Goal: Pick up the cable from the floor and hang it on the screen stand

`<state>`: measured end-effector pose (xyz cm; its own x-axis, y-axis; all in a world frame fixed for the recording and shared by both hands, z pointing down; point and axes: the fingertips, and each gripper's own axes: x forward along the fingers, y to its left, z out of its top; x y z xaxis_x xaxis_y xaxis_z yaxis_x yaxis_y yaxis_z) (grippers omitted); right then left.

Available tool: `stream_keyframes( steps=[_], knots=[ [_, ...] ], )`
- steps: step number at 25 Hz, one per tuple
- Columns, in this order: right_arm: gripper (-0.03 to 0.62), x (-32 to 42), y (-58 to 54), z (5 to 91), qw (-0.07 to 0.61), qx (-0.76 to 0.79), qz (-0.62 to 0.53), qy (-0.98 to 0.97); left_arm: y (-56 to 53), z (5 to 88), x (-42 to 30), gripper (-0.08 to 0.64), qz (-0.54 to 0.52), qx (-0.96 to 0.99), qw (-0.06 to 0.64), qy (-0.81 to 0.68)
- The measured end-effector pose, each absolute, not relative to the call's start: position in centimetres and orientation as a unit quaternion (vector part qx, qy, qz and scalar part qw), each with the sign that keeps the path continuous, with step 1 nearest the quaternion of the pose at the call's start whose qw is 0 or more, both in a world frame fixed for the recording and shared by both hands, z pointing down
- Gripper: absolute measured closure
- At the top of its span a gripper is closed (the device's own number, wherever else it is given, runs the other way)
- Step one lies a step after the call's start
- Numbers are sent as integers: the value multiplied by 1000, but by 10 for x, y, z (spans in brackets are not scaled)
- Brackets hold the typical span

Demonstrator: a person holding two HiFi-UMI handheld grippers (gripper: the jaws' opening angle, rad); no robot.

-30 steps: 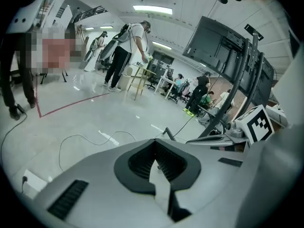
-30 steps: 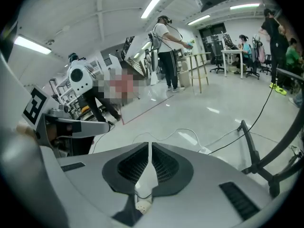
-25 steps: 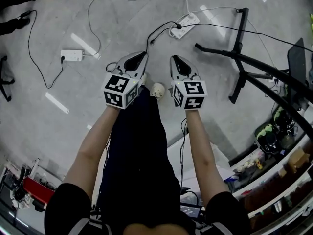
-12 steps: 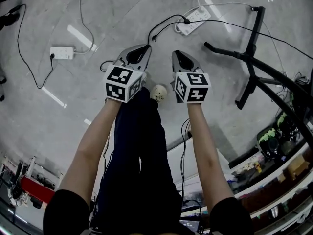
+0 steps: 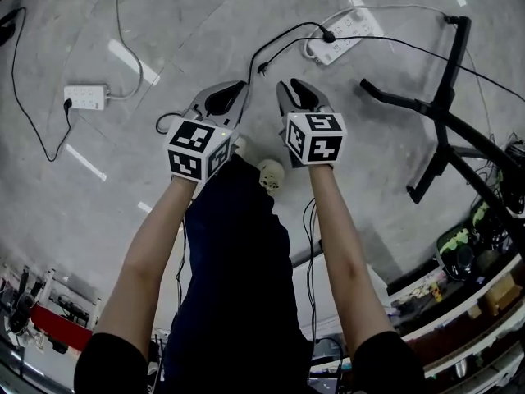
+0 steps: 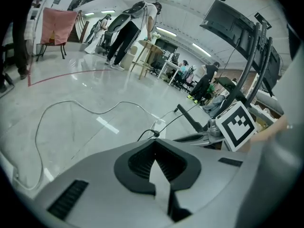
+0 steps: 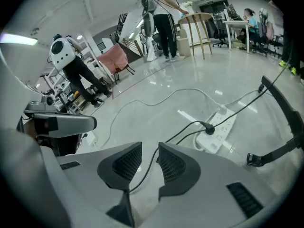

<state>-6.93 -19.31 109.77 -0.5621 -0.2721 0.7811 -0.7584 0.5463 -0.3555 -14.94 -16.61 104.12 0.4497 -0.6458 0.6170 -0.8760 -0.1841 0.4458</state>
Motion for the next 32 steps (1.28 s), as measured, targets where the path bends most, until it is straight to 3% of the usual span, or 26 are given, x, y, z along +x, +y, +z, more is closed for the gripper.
stream_keyframes(
  steps=[9, 22, 25, 32],
  knots=[
    [419, -77, -190, 1208, 272, 371, 482, -746, -160, 1128, -155, 555, 146, 751, 400, -506],
    [397, -102, -202, 1293, 306, 434, 486, -694, -160, 1186, -174, 555, 142, 741, 406, -515],
    [397, -106, -201, 1305, 320, 443, 481, -686, -160, 1192, -180, 555, 138, 737, 408, -520],
    [478, -102, -199, 1308, 323, 456, 462, -689, -146, 1198, -172, 555, 145, 737, 417, -511]
  ],
)
